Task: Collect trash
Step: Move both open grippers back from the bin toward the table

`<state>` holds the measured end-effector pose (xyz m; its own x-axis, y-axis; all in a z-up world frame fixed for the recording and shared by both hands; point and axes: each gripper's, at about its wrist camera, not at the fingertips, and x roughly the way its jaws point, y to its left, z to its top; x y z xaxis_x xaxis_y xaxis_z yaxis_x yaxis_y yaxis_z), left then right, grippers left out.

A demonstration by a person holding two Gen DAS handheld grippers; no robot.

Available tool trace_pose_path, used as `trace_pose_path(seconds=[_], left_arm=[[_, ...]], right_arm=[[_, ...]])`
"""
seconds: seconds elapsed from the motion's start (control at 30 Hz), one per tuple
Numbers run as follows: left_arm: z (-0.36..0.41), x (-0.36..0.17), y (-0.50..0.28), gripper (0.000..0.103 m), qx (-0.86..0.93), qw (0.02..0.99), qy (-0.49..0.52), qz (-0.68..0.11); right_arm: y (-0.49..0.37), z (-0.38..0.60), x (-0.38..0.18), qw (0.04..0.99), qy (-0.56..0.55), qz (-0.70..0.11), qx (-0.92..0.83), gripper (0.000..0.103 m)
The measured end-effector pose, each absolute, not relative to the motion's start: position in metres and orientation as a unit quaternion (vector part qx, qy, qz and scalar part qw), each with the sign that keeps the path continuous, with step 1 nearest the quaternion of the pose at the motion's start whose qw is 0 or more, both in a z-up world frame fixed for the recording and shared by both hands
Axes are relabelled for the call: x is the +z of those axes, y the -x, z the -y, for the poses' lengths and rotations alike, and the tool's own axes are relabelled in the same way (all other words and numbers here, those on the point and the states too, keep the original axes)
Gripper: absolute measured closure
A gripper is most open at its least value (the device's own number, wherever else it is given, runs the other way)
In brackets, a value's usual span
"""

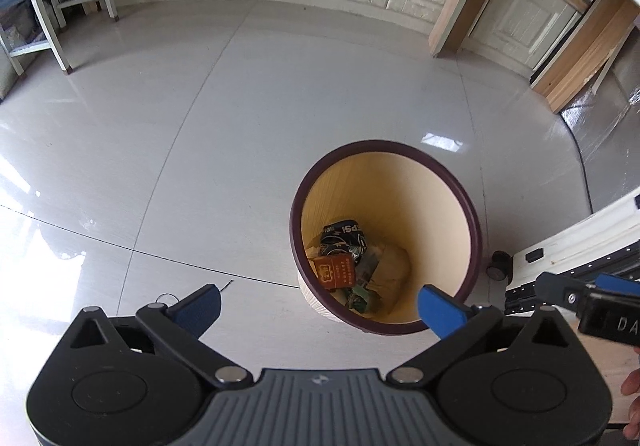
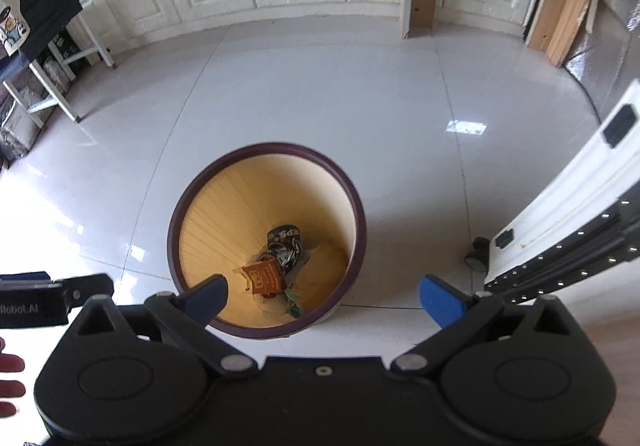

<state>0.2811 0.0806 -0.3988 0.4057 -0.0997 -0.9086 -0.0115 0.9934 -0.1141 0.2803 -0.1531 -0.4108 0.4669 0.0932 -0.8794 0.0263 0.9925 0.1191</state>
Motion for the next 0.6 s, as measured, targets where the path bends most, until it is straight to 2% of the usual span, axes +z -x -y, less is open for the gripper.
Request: trace_pose_path(seconds=[0.3,0.6], left_arm=[[-0.084,-0.362,-0.249,0.0,-0.028,0.855,0.057,-0.515],[-0.095,-0.301,-0.216,0.0,-0.02,0.885,0.057,-0.461]], right_arm=[[-0.247,0.154,-0.365,0.876,-0.051,-0.48,0.012,0.0],[-0.212,0.148,-0.316,0.898,-0.036,-0.438,0.025,0.0]])
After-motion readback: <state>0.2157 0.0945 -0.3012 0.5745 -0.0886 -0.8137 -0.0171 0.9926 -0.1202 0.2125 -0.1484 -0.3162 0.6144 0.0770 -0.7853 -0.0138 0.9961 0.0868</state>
